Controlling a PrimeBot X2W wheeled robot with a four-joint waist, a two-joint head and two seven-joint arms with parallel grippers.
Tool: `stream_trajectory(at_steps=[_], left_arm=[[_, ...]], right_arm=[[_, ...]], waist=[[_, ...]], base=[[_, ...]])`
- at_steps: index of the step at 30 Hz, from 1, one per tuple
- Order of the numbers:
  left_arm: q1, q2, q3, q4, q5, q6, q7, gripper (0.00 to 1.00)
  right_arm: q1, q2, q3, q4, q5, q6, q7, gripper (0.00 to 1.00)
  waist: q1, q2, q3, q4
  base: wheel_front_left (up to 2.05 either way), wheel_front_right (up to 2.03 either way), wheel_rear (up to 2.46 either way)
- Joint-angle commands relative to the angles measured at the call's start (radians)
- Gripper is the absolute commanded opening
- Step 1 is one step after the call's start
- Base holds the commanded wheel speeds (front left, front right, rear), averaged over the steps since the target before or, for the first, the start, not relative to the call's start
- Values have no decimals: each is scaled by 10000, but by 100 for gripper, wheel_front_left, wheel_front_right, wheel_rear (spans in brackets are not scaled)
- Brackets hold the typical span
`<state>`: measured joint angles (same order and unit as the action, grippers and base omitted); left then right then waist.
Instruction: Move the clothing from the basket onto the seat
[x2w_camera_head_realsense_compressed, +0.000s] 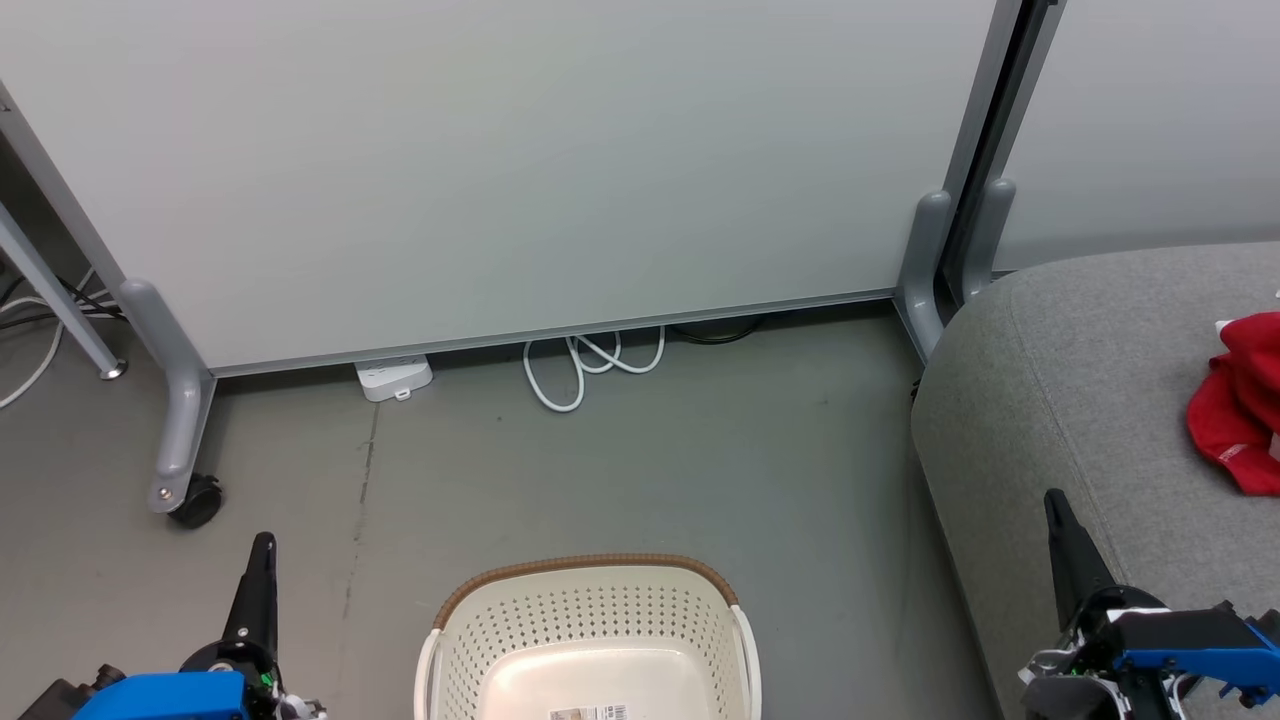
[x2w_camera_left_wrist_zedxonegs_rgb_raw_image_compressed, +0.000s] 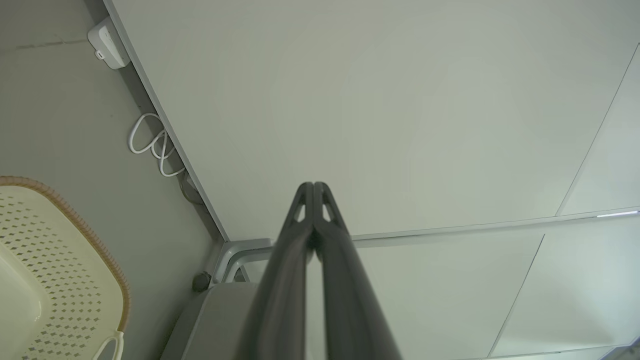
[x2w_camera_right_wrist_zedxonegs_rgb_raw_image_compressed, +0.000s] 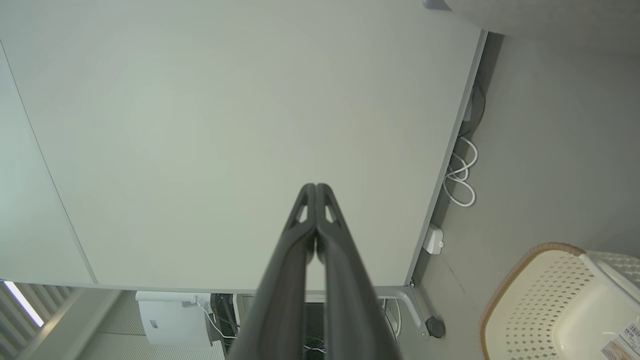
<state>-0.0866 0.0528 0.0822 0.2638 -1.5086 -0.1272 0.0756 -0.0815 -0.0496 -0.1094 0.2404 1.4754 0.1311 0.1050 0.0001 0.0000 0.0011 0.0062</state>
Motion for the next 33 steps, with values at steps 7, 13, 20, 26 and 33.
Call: stream_trajectory(at_steps=[7, 13, 20, 26, 33], left_arm=[[-204, 77, 149, -136, -546, -56, 173, 0], [-251, 74, 232, -187, -908, -59, 277, 0], [-273, 68, 280, -214, -1117, -62, 368, 0], [-273, 59, 289, -214, -1108, -62, 357, 0], [-274, 50, 297, -216, -1096, -62, 367, 0]], right_arm=[[-249, -12, -38, 20, 679, -4, 69, 0], [-324, -10, -51, 39, 1128, -5, 88, 0], [-327, -10, -56, 53, 1391, -5, 99, 0], [-327, -10, -56, 53, 1390, -5, 98, 0], [-327, -10, -55, 53, 1390, -5, 98, 0]], waist=[[-1, 0, 8, -25], [-1, 0, 15, -47], [-1, 0, 20, -62], [-1, 0, 20, -62], [-1, 0, 20, -62]], base=[[0, 0, 0], [0, 0, 0], [0, 0, 0], [0, 0, 0], [0, 0, 0]])
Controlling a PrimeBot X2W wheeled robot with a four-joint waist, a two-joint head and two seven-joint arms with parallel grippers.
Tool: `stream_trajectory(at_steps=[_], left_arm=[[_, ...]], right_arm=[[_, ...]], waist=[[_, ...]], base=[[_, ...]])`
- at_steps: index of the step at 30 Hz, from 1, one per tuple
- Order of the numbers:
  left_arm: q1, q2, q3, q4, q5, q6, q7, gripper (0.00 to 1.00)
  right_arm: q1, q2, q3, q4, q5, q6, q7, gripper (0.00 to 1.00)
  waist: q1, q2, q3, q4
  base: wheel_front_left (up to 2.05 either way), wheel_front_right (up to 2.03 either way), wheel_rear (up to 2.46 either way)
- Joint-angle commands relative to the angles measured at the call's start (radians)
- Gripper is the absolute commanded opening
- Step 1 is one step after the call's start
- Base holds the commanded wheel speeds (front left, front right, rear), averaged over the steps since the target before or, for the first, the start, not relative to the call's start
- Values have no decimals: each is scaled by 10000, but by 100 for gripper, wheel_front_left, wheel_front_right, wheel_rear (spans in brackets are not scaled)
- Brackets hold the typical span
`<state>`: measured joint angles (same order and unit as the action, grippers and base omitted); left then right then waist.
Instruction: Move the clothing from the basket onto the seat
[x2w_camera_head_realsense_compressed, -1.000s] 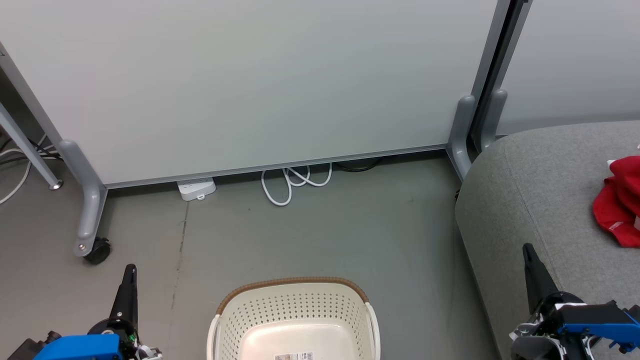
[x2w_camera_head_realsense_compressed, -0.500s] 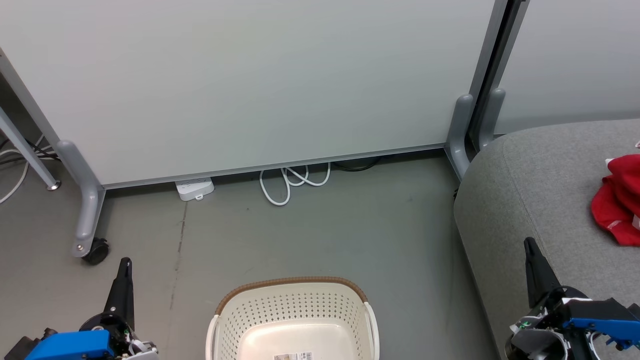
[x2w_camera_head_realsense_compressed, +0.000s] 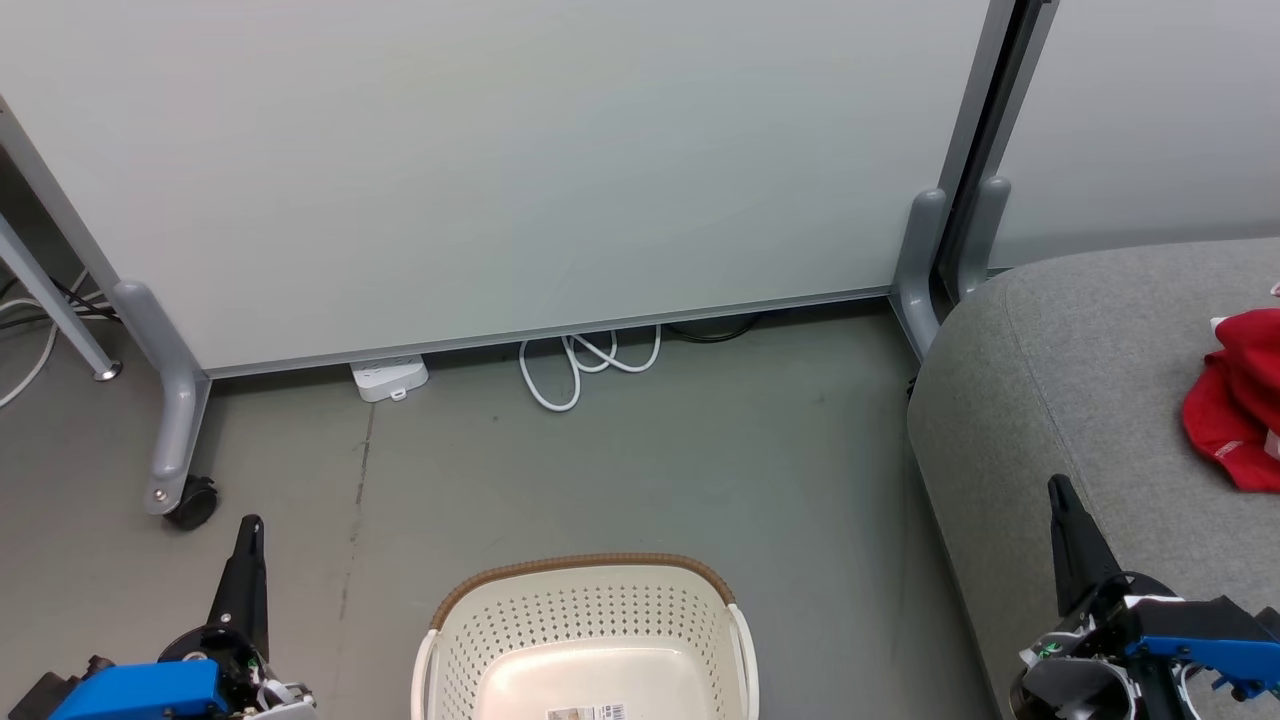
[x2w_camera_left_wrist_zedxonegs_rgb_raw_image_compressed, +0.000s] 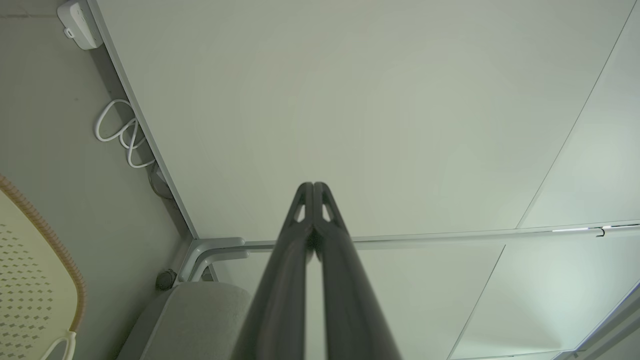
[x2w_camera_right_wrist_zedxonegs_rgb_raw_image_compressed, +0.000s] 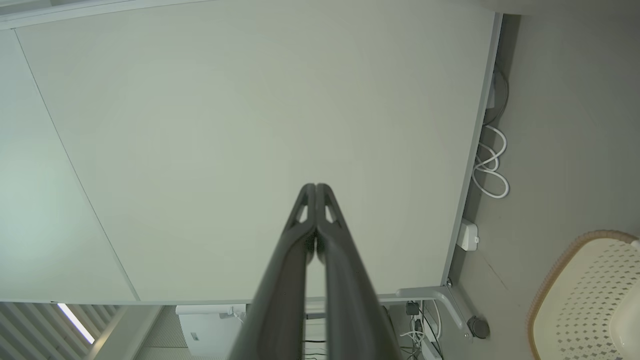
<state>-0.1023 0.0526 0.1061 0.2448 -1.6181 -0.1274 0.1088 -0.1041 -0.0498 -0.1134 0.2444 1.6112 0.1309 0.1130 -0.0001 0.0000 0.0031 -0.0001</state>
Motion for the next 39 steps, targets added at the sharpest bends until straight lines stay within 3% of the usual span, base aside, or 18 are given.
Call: stream_trajectory(at_steps=[1, 39], left_arm=[[-117, 51, 59, -23, 1, -60, 37, 0], [-119, 21, 85, -24, 37, -60, 50, 0]], right_arm=[[-101, -9, -15, 13, 33, -3, 17, 0], [-102, -9, -13, 12, 34, -3, 16, 0]], waist=[[1, 0, 0, 1], [1, 0, 0, 1]], base=[[0, 0, 0], [0, 0, 0]])
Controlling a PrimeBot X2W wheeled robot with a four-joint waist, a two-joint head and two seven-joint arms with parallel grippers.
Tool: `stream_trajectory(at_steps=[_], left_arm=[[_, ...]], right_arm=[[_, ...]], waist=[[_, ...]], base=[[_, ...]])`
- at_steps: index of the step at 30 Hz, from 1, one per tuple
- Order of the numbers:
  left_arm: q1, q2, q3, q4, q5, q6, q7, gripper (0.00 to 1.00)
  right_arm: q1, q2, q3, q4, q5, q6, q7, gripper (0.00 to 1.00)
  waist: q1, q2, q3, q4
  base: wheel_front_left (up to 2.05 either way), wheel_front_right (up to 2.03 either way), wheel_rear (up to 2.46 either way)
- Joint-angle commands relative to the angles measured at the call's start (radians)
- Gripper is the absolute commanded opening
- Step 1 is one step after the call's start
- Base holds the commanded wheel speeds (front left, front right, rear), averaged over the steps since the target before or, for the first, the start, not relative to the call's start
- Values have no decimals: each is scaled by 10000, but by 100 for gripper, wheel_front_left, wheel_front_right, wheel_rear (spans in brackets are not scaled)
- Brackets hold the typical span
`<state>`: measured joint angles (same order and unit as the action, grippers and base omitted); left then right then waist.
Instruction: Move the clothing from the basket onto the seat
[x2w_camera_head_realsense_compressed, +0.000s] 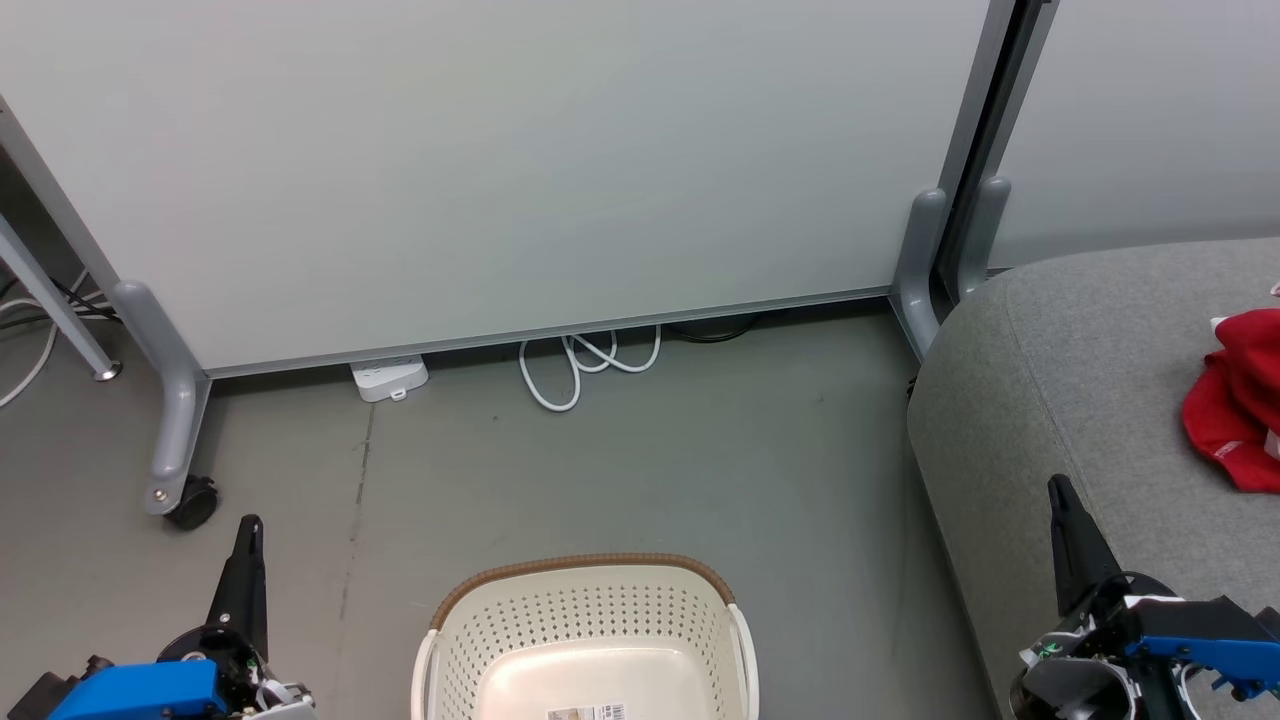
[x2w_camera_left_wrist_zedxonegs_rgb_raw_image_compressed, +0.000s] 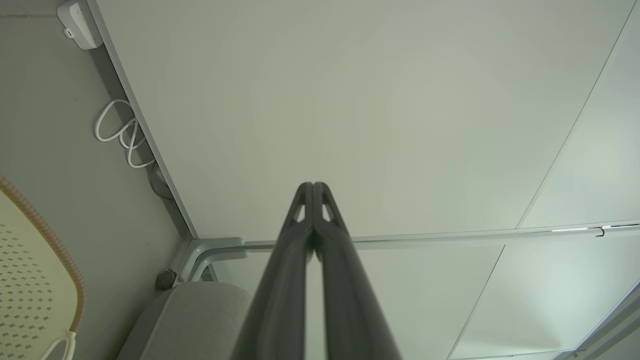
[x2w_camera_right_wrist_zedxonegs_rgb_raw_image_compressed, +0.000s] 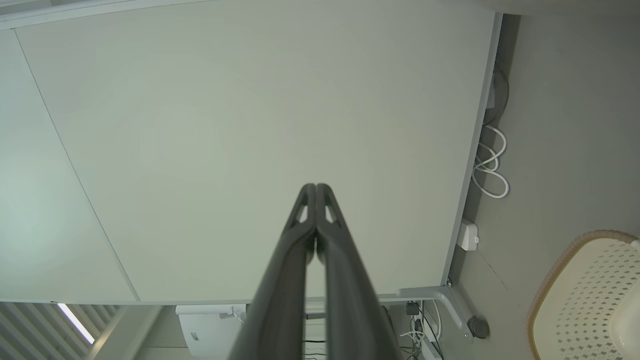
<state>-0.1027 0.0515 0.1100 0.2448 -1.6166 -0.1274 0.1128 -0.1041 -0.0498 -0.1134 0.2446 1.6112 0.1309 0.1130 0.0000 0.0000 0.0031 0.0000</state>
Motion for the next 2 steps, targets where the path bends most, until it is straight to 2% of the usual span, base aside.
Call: stream_trajectory(at_steps=[1, 2], left_arm=[[-116, 32, 47, -24, 22, -60, 11, 0], [-116, 31, 49, -24, 23, -60, 12, 0]], right_arm=[[-102, -9, -13, 10, 34, -3, 16, 0], [-102, -9, -13, 10, 34, -3, 16, 0]], waist=[[0, 0, 0, 0], [0, 0, 0, 0]], base=[[0, 0, 0], [0, 0, 0]])
